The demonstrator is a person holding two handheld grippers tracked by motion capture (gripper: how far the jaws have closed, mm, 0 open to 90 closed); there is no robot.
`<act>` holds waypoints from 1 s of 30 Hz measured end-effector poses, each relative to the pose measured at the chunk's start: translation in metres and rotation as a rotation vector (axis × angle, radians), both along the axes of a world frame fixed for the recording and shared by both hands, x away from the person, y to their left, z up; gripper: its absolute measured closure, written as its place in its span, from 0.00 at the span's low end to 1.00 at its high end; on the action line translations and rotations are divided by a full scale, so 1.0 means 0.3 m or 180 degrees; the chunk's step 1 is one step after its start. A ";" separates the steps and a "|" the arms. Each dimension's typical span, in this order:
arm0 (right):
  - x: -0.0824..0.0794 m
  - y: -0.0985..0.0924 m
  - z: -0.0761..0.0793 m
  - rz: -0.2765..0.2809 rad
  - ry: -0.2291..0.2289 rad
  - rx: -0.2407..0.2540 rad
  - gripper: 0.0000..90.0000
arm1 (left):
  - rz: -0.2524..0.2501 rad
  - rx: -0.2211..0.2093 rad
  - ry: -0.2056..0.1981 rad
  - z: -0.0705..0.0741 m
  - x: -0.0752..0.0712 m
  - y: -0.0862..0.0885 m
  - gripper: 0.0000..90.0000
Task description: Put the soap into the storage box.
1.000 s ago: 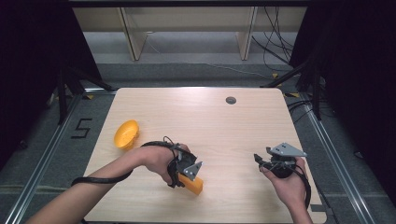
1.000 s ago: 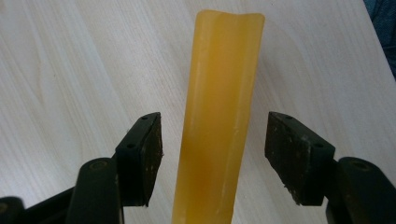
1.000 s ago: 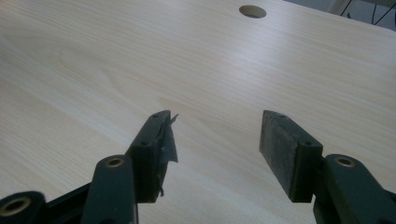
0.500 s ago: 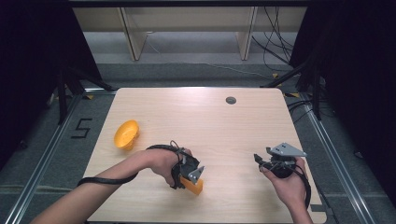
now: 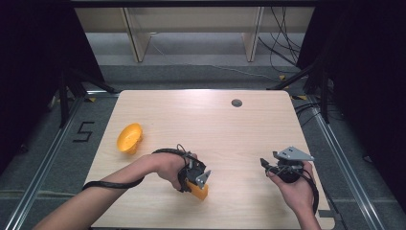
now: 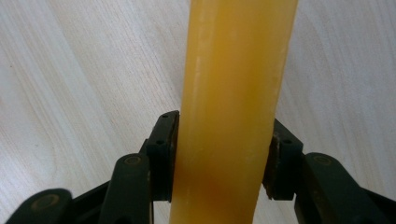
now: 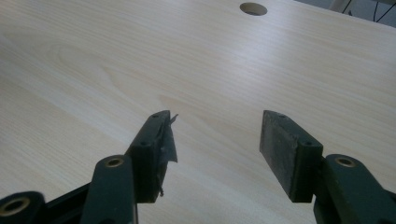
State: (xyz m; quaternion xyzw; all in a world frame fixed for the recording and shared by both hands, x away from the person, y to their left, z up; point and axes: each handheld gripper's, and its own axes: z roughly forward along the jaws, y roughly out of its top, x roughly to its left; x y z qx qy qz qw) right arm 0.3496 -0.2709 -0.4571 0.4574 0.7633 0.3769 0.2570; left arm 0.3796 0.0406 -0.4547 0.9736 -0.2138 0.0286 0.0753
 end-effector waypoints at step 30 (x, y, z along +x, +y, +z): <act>0.002 -0.002 -0.003 -0.0009 0.0021 0.0009 0.49 | 0.1603 -0.0310 0.0323 0.026 -0.029 0.056 0.67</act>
